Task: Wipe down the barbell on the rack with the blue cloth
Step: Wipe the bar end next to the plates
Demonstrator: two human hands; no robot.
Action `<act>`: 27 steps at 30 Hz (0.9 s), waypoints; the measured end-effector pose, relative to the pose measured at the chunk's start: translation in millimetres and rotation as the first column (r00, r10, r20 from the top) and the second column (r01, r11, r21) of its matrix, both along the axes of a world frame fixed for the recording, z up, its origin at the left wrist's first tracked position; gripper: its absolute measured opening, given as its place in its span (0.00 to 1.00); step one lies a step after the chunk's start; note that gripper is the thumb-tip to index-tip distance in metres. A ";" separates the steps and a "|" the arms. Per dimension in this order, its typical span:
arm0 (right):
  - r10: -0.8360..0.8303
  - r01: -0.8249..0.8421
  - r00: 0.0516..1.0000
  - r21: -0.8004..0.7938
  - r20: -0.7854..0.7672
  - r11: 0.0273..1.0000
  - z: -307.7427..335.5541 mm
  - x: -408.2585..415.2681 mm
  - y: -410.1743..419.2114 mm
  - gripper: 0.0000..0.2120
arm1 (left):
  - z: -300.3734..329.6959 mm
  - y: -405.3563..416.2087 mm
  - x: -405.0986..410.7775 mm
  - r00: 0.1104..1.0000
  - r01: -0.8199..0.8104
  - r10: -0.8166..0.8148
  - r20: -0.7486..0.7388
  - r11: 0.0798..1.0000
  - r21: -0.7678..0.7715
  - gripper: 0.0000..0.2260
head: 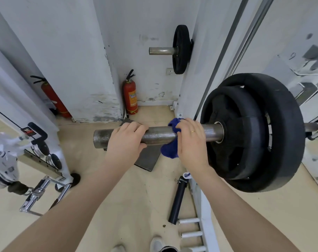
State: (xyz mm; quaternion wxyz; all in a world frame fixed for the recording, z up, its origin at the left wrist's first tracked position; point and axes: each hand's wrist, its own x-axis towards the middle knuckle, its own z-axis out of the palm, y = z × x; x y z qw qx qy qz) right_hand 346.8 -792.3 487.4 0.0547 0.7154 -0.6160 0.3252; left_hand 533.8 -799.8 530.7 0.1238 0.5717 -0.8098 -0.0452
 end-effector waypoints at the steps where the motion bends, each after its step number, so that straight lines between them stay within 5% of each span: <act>1: 0.098 -0.097 0.994 -0.015 0.041 0.995 -1.9 0.0 6.1 0.08 | 0.1 0.0 -0.2 1.000 -0.008 0.008 0.000 1.000 0.002 0.20; 5: 0.317 -0.372 0.923 0.299 0.217 0.879 5.7 8.2 44.3 0.15 | 2.4 -0.1 -1.9 1.000 -0.021 0.021 0.009 1.000 0.020 0.21; 9: -0.042 -0.154 0.926 0.477 0.376 0.865 -2.7 -1.6 47.9 0.10 | 2.7 0.0 -2.7 0.999 -0.034 0.034 0.004 0.999 0.021 0.20; 10: -0.215 -0.112 0.826 0.525 0.522 0.844 -10.0 -7.2 45.1 0.10 | 2.7 0.5 -3.2 0.999 -0.038 0.038 -0.002 0.999 0.024 0.20; 11: -0.397 -0.097 0.636 0.579 0.661 0.809 -18.8 -12.4 38.7 0.09 | 2.6 0.4 -3.0 0.999 -0.044 0.044 -0.005 0.999 0.026 0.20; 12: -0.543 -0.153 0.327 0.610 0.773 0.777 -19.9 -15.7 35.9 0.09 | 2.5 0.2 -2.9 0.999 -0.050 0.050 -0.006 0.998 0.028 0.20; 14: -0.639 -0.267 -0.331 0.581 0.694 0.769 -27.0 -21.6 30.4 0.07 | 2.6 0.4 -3.2 0.998 -0.057 0.057 -0.010 0.998 0.037 0.19; 15: -0.610 -0.294 -0.466 0.538 0.641 0.790 -29.4 -23.5 31.3 0.05 | 3.2 0.2 -3.4 0.998 -0.061 0.062 -0.017 0.997 0.045 0.19; 17: -0.607 -0.245 -0.401 0.558 0.686 0.793 -16.2 -18.9 28.5 0.08 | 5.4 -0.4 -4.5 0.997 -0.069 0.070 -0.027 0.996 0.064 0.19; 19: -0.468 -0.220 -0.524 0.418 0.711 0.882 -15.0 -15.8 20.1 0.07 | 6.1 -0.9 -5.0 0.996 -0.077 0.079 -0.030 0.994 0.074 0.19; 20: -0.458 -0.206 -0.413 0.409 0.787 0.889 -7.2 -12.1 17.4 0.09 | 5.6 -0.4 -4.9 0.996 -0.081 0.084 -0.036 0.994 0.073 0.19; 21: -0.419 -0.205 -0.576 0.373 0.702 0.905 -4.3 -7.8 11.1 0.12 | 4.4 0.2 -5.0 0.995 -0.084 0.087 -0.044 0.994 0.071 0.20; 22: -0.402 -0.197 -0.644 0.366 0.651 0.909 -8.5 -5.0 7.6 0.14 | 3.4 0.6 -5.0 0.995 -0.086 0.089 -0.053 0.994 0.064 0.20; 27: -0.487 -0.401 -0.787 0.286 0.378 0.870 -4.9 14.9 15.8 0.20 | 3.0 0.5 -4.7 0.992 -0.096 0.100 -0.076 0.994 0.055 0.20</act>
